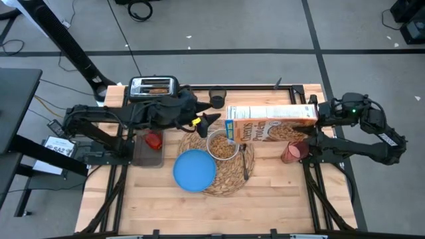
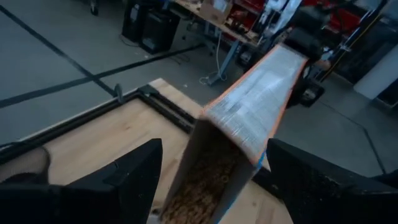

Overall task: Arrange a breakfast setting
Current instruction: Pour the cereal from the yellow cereal box into the white bowl

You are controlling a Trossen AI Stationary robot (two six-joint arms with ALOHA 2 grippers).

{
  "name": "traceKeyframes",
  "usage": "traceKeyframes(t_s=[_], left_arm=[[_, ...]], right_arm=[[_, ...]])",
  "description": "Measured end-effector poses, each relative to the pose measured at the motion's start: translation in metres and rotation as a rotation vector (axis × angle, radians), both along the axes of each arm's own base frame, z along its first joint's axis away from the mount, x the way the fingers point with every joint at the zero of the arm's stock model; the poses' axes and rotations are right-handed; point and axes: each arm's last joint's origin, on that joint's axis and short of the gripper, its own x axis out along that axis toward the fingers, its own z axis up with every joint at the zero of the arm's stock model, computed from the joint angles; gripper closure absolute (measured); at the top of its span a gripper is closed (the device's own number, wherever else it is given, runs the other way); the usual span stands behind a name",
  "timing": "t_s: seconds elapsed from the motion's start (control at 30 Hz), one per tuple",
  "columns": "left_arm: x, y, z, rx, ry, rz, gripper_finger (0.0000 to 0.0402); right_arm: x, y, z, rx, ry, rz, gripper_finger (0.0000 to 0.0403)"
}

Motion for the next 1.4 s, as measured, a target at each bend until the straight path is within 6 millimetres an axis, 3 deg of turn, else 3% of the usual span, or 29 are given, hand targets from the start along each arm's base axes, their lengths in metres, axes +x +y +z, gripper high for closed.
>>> traceKeyframes(t_s=[0.37,0.5,0.7,0.8,0.97,1.17,1.4], left_arm=[[-0.043,0.003,0.033,-0.003,-0.108,0.013,0.0107],[-0.058,0.0,0.049,0.038,-0.192,0.045,0.0107],[-0.062,-0.012,0.069,0.171,-0.339,0.025,0.0107],[-0.055,-0.017,0.077,0.244,-0.417,0.032,0.0107],[-0.03,-0.021,0.069,0.353,-0.427,0.046,0.0101],[0.001,-0.012,0.05,0.434,-0.38,-0.039,0.0086],[0.016,0.009,0.052,0.563,-0.524,-0.12,0.0085]], right_arm=[[-0.009,0.003,0.023,0.023,-0.132,-0.004,0.0133],[-0.013,0.005,0.042,0.049,-0.293,-0.004,0.0133],[-0.018,0.006,0.076,0.073,-0.625,0.023,0.0133],[-0.018,0.006,0.095,0.074,-0.802,0.045,0.0133],[-0.006,0.002,0.114,0.083,-0.965,0.098,0.0133],[0.032,-0.011,0.123,0.134,-0.997,0.165,0.0133],[0.082,-0.029,0.124,0.152,-1.033,0.185,0.0133]])
